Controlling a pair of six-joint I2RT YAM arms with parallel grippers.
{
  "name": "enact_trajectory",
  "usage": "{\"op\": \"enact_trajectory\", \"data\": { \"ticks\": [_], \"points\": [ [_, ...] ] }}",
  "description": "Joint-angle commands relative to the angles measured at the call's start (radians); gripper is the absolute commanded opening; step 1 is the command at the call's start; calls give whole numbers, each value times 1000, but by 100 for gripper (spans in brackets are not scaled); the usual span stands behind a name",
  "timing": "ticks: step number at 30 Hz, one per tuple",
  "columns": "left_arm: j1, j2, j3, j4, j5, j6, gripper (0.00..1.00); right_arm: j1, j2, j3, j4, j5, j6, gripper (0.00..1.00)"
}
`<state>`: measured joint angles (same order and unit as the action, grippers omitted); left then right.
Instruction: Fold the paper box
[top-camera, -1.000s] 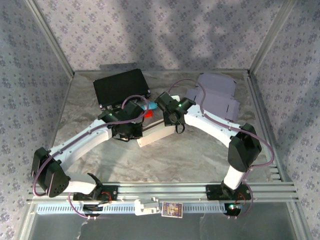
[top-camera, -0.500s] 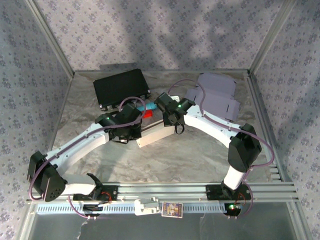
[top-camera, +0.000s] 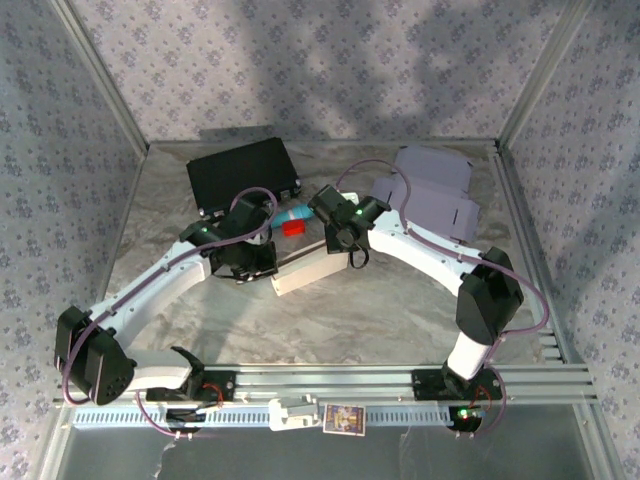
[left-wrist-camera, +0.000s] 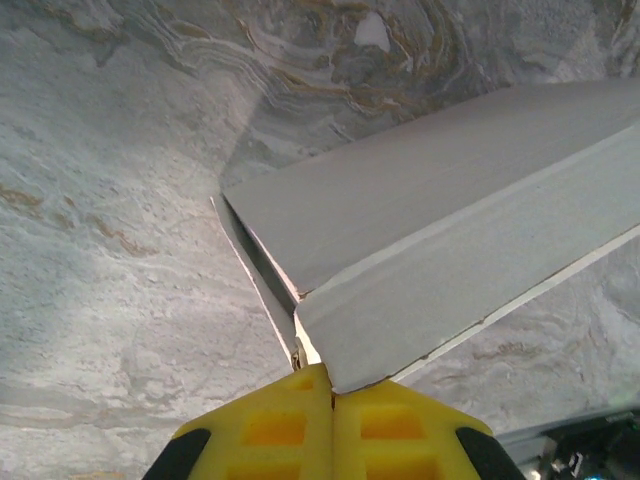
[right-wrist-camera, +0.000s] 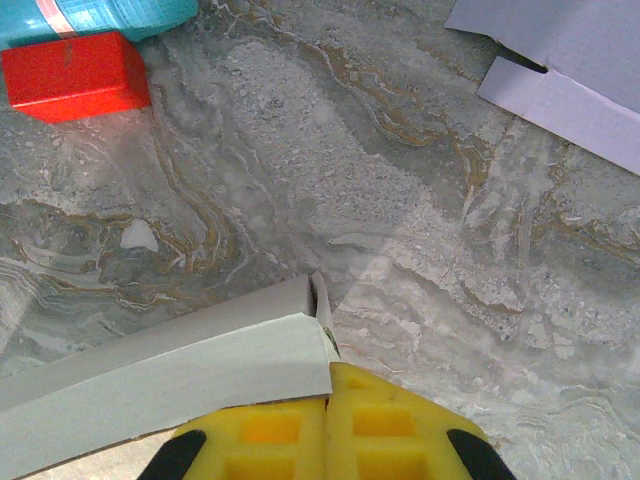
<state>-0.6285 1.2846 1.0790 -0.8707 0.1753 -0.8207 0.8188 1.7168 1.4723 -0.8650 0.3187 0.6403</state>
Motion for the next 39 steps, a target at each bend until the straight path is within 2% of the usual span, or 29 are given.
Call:
{"op": "enact_trajectory", "data": {
  "ticks": [1,7,14,20,32,34,39],
  "points": [
    [-5,26,-24,-35,113,10,0,26,21,-13,-26,-95,32,0],
    [1,10,-58,-31,86,87,0,23,29,-6,-27,-97,32,0],
    [2,-18,-120,4,5,172,0,20,37,17,-37,-118,31,0],
    [-13,-18,-163,67,-35,195,0,14,31,20,-48,-162,62,0],
    [-39,-26,-158,32,-103,195,0,-17,-18,37,-72,-233,91,0],
    [-39,-25,-151,27,-108,192,0,-18,-29,43,-84,-242,93,4],
    [-39,-26,-150,33,-110,180,0,-36,-84,39,-139,-265,163,30]
  ]
}}
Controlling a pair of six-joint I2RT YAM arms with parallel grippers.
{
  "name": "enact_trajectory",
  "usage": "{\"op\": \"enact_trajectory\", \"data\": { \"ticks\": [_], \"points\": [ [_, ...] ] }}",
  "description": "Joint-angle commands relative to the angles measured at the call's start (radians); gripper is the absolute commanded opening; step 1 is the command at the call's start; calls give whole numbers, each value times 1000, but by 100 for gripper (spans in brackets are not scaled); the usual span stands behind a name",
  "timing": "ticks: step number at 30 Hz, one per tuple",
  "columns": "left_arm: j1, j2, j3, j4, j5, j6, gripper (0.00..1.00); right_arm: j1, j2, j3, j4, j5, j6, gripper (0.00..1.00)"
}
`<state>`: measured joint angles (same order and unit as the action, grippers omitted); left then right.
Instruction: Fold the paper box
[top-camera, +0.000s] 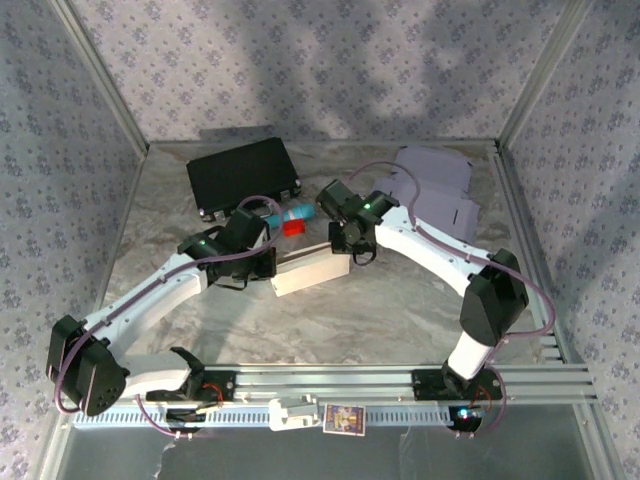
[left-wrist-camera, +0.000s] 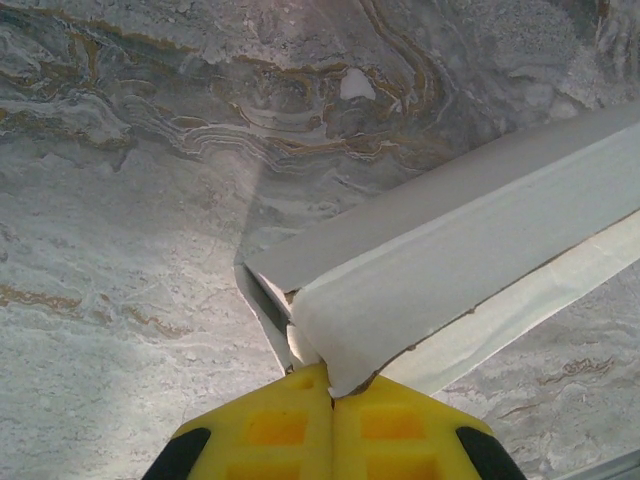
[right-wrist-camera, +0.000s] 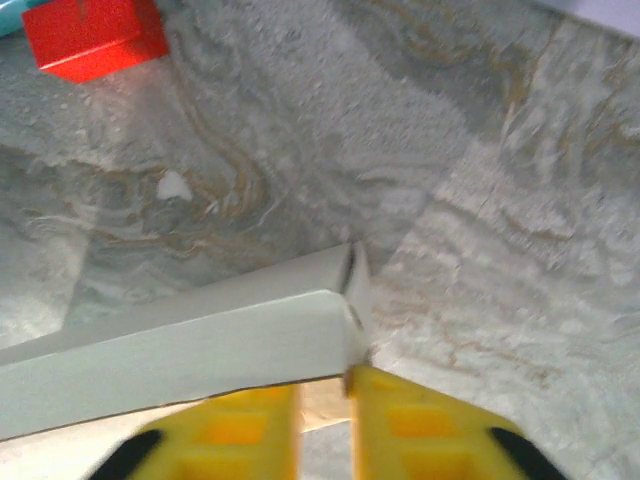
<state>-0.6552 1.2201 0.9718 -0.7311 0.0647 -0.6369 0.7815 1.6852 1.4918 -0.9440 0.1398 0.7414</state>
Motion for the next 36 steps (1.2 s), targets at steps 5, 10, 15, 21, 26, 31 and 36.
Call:
{"op": "enact_trajectory", "data": {
  "ticks": [5,10,15,21,26,31,36],
  "points": [
    [-14,44,-35,-103,1,-5,0,-22,-124,21,-78,-129,204,42],
    [-15,41,-30,-106,-2,-8,0,-99,-140,-17,-54,-300,453,55],
    [-20,38,-30,-102,-6,-7,0,-89,-135,-60,51,-396,803,72],
    [-29,36,-30,-100,-16,-7,0,-22,-25,88,-37,-370,1045,81],
    [-34,38,-28,-95,-28,-3,0,-3,110,180,-128,-399,1089,79],
    [-41,38,-18,-100,-41,0,0,16,227,292,-196,-408,1081,78],
    [-47,33,-15,-103,-45,1,0,39,272,338,-186,-388,1085,81]
  ]
}}
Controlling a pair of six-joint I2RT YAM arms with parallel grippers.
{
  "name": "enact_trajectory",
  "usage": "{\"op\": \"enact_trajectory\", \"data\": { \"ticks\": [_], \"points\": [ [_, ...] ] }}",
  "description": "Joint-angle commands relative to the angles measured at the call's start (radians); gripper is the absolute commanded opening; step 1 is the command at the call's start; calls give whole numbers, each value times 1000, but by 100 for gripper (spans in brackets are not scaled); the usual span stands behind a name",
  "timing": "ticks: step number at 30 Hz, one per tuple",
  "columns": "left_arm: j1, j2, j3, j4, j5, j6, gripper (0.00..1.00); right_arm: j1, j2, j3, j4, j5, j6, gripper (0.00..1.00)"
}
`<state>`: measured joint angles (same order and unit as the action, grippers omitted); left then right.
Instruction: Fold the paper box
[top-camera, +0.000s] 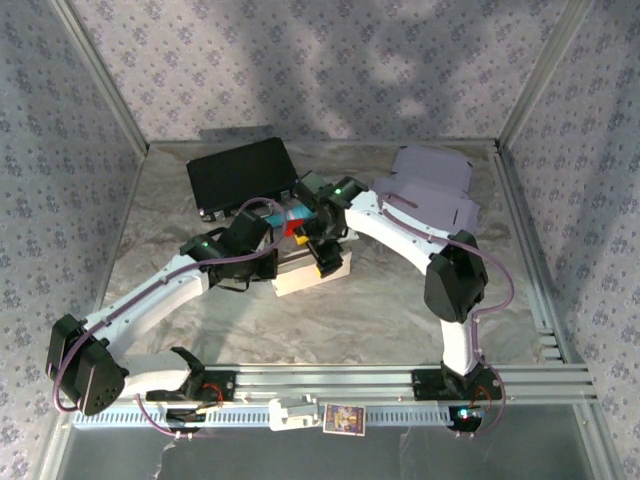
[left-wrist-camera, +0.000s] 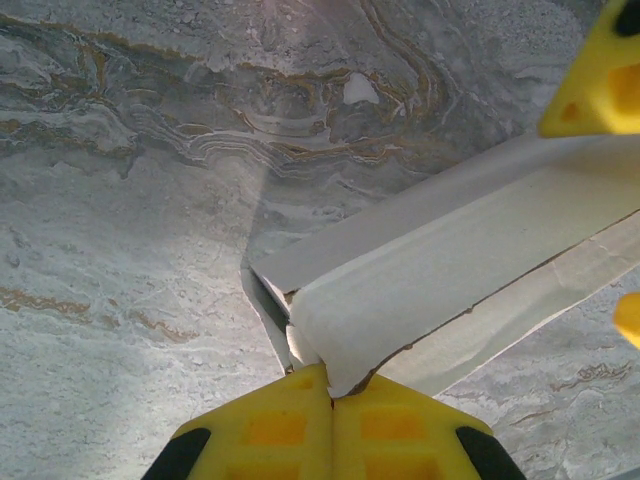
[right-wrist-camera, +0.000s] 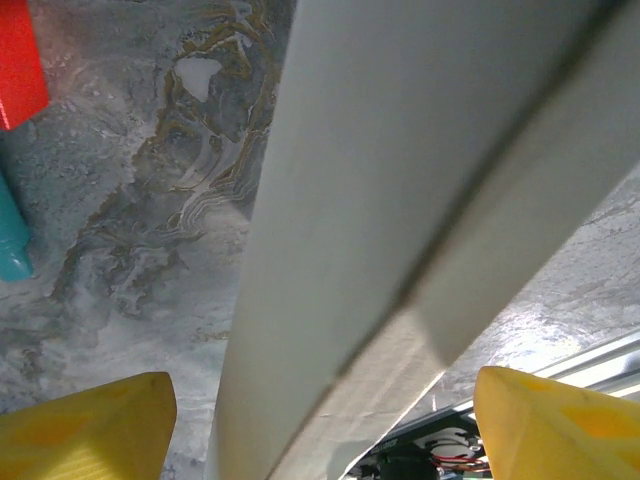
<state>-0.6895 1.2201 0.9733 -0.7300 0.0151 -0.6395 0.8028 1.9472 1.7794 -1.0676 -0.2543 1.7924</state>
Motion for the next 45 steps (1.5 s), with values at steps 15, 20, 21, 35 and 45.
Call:
{"op": "enact_trajectory", "data": {
  "ticks": [15,20,21,35,45],
  "points": [
    [-16,37,15,-120,16,-2,0,49,50,29,-16,32,75,63],
    [-15,38,24,-119,27,-16,0,49,52,20,-5,42,93,56],
    [-16,38,26,-121,31,-23,0,49,52,18,-3,43,93,56],
    [-16,42,38,-124,47,-53,0,46,58,-6,-2,64,73,59],
    [-24,23,49,-138,53,-94,0,42,61,-14,-9,67,79,43]
  ]
}}
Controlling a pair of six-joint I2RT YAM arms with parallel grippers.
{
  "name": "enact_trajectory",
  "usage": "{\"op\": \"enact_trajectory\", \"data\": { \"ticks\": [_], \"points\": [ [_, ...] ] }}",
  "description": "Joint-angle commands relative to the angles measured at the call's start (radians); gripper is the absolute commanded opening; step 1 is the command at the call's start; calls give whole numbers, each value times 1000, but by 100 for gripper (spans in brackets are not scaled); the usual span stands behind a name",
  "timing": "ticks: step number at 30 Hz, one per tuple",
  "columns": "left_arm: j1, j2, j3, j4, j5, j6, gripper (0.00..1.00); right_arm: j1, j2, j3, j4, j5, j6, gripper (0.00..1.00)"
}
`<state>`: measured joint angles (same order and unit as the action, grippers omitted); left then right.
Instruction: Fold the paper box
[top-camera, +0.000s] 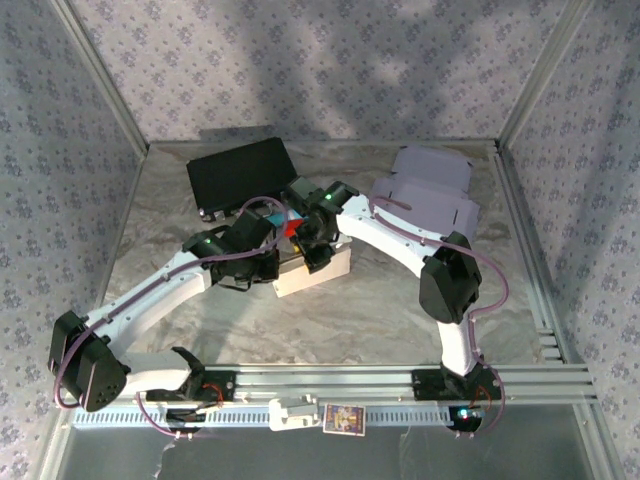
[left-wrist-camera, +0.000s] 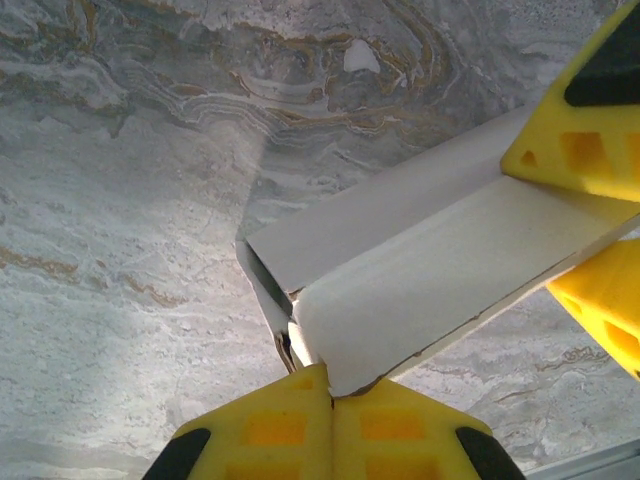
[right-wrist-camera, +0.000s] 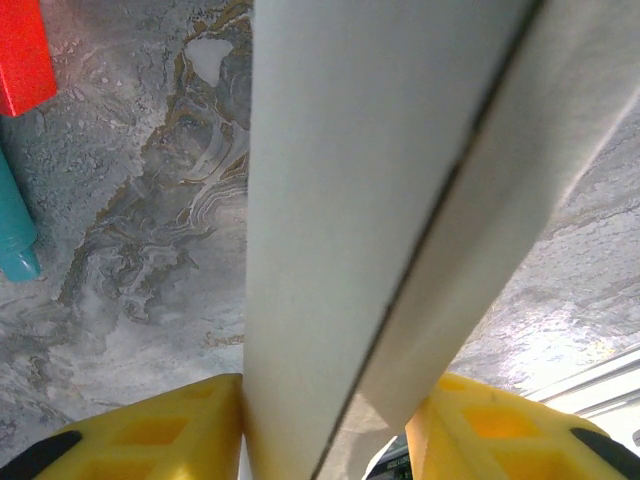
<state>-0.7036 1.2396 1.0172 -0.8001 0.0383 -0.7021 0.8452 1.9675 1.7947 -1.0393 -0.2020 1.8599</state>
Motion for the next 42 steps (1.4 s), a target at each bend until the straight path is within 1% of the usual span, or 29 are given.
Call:
{"op": "enact_trajectory", "data": {
  "ticks": [1,5,7,15,19,23,28,35,39,42],
  "points": [
    [-11,1,4,-67,34,-40,0,1,41,-31,-36,16,12,41],
    [-10,-5,9,-71,41,-68,0,2,41,-31,-36,16,13,40],
    [-10,1,14,-78,44,-77,0,0,41,-30,-35,13,14,37],
    [-6,10,0,-82,23,-59,0,-2,37,-30,-37,9,4,35],
    [-13,36,31,-165,-28,-54,0,-7,37,-29,-36,10,1,34],
    [-19,46,14,-154,-10,-60,0,-8,40,-28,-37,6,-1,34],
    [-43,53,17,-191,-59,-83,0,-10,40,-28,-36,7,-4,34],
    [-58,67,15,-221,-104,-70,0,-12,39,-34,-36,3,-7,34],
    [-58,79,23,-219,-111,-59,0,-14,31,-33,-32,5,-20,40],
    [-59,86,21,-210,-112,-54,0,-19,7,-34,-26,25,-35,49]
  ]
}}
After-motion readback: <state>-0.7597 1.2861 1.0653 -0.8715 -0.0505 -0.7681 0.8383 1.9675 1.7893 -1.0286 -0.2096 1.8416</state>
